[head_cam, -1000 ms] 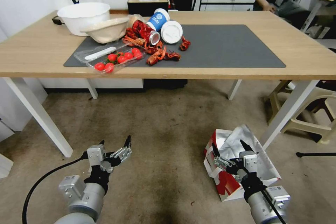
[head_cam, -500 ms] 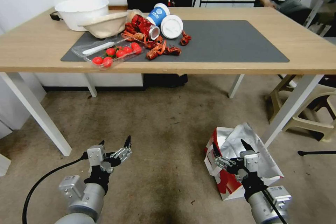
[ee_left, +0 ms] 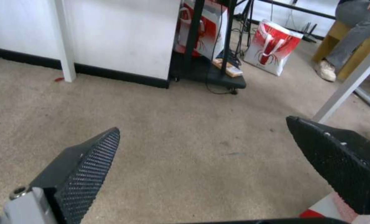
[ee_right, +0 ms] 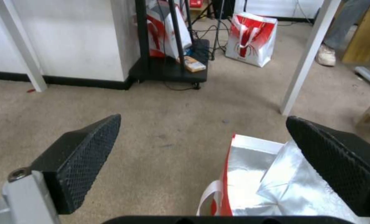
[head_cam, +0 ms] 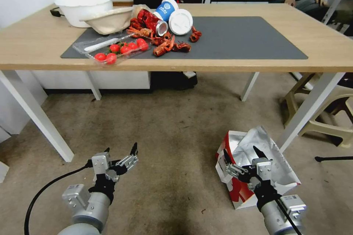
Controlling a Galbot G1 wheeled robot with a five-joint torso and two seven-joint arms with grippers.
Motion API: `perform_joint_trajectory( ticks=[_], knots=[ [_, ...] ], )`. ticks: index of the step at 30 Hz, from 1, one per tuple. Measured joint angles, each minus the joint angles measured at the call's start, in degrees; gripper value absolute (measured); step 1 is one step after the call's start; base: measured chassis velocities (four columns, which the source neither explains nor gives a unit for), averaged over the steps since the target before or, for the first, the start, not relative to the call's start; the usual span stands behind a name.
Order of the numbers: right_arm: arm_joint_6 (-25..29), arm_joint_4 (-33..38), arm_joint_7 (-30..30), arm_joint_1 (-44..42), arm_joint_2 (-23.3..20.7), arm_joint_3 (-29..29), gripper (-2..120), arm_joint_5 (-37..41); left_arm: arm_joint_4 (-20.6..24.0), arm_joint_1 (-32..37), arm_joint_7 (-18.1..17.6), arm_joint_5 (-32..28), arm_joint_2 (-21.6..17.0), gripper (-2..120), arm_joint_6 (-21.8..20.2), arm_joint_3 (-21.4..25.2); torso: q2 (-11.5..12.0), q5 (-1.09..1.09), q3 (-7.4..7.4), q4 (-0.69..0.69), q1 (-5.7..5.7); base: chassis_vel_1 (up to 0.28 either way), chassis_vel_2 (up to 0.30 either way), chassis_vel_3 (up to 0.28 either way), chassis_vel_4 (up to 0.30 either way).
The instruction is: Pick up the food delivery bag from the floor and place it on the table.
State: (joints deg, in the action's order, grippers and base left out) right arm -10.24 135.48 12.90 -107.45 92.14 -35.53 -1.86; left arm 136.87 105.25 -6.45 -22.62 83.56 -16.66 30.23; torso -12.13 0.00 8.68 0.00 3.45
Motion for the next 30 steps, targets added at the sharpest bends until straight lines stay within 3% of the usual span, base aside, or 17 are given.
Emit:
perform_joint_trajectory(
  ticks=[8,30],
  knots=[
    [0.0,0.0,0.0,0.0,0.0,0.0,100,0.0,-0.1,0.0,0.0,0.0,0.0,100,0.1,0.0,1.2,0.00,-1.01,0.00,-0.22,0.000,0.000,0.000,0.000],
    [0.1,0.3,0.0,-0.2,0.0,-0.4,100,0.5,-0.4,0.0,0.3,-0.1,0.0,100,0.3,0.5,6.8,0.00,-5.63,0.00,-1.21,0.000,0.000,0.000,0.000]
  ],
)
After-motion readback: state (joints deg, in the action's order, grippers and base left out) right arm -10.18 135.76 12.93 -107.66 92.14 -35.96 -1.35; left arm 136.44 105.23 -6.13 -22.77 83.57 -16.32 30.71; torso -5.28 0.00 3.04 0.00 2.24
